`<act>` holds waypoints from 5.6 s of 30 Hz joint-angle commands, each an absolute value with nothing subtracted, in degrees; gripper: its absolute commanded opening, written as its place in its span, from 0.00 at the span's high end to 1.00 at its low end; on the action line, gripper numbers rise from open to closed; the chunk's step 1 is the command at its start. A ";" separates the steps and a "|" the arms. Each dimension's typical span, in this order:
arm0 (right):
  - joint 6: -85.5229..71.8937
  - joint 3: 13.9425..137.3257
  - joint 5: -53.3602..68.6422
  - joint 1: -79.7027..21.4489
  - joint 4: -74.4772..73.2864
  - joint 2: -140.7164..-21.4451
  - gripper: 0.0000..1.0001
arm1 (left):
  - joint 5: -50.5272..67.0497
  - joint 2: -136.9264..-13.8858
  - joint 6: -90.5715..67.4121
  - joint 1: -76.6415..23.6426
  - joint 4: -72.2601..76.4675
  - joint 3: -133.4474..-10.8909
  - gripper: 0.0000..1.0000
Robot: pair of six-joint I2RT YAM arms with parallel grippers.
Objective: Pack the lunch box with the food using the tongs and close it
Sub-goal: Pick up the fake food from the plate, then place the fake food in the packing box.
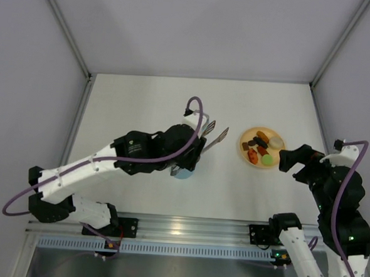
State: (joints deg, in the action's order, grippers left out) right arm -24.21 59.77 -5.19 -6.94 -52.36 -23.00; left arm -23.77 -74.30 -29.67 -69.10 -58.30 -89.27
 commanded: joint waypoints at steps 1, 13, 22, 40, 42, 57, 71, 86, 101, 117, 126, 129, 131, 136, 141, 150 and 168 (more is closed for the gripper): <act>-23.11 62.66 -6.68 -6.24 -53.52 -22.94 0.00 | -22.68 -81.19 -25.15 -69.26 -49.75 -94.56 0.50; -21.10 64.25 -12.65 -6.24 -58.01 -21.01 0.01 | -15.66 -107.83 -21.97 -65.31 -44.83 -114.69 0.52; -19.78 63.81 -15.64 -6.24 -60.12 -20.48 0.01 | -8.79 -120.05 -17.49 -63.37 -38.16 -121.46 0.52; -18.99 62.49 -15.38 -6.24 -60.12 -19.95 0.01 | -5.62 -128.58 -15.91 -63.28 -31.99 -124.89 0.49; -18.90 62.49 -15.38 -6.24 -60.12 -19.87 0.00 | -5.80 -129.55 -15.64 -63.28 -32.25 -125.77 0.48; -18.19 62.75 -15.38 -6.33 -59.94 -20.30 0.01 | -8.53 -133.77 -15.21 -62.84 -32.87 -127.79 0.46; -18.19 62.67 -15.21 -6.24 -60.03 -20.39 0.00 | -5.89 -135.97 -15.38 -62.67 -33.92 -128.94 0.48; -18.19 63.19 -16.08 -6.24 -60.38 -20.21 0.01 | -5.62 -131.67 -15.47 -62.75 -35.07 -128.06 0.80; -18.28 63.28 -16.35 -6.24 -60.47 -20.39 0.01 | -7.03 -119.71 -15.21 -62.84 -35.50 -123.22 0.83; -18.72 63.11 -15.21 -6.24 -58.98 -21.53 0.00 | -18.37 -90.83 -22.85 -63.28 -45.61 -101.26 0.83; -19.25 61.26 -13.89 -6.24 -56.69 -22.76 0.01 | -23.46 -73.33 -26.88 -63.46 -55.80 -89.22 0.80; -19.25 61.35 -13.89 -6.33 -56.08 -23.12 0.01 | -24.96 -68.30 -29.61 -63.46 -58.97 -84.30 0.80; -19.34 61.35 -13.62 -6.24 -55.81 -23.38 0.00 | -25.22 -64.80 -30.93 -63.46 -60.02 -81.84 0.80; -19.51 61.08 -12.31 -6.24 -55.20 -24.34 0.00 | -25.14 -59.33 -33.83 -63.46 -61.17 -75.33 0.80; -19.42 60.82 -12.04 -6.24 -54.84 -24.70 0.01 | -24.08 -56.87 -35.24 -63.46 -62.05 -73.04 0.80; -19.51 59.59 -11.95 -6.24 -54.40 -24.35 0.00 | -23.29 -54.93 -36.12 -63.46 -63.10 -70.66 0.77; -19.69 58.54 -11.86 -6.24 -54.32 -23.73 0.01 | -22.06 -52.65 -35.60 -63.46 -63.63 -70.31 0.53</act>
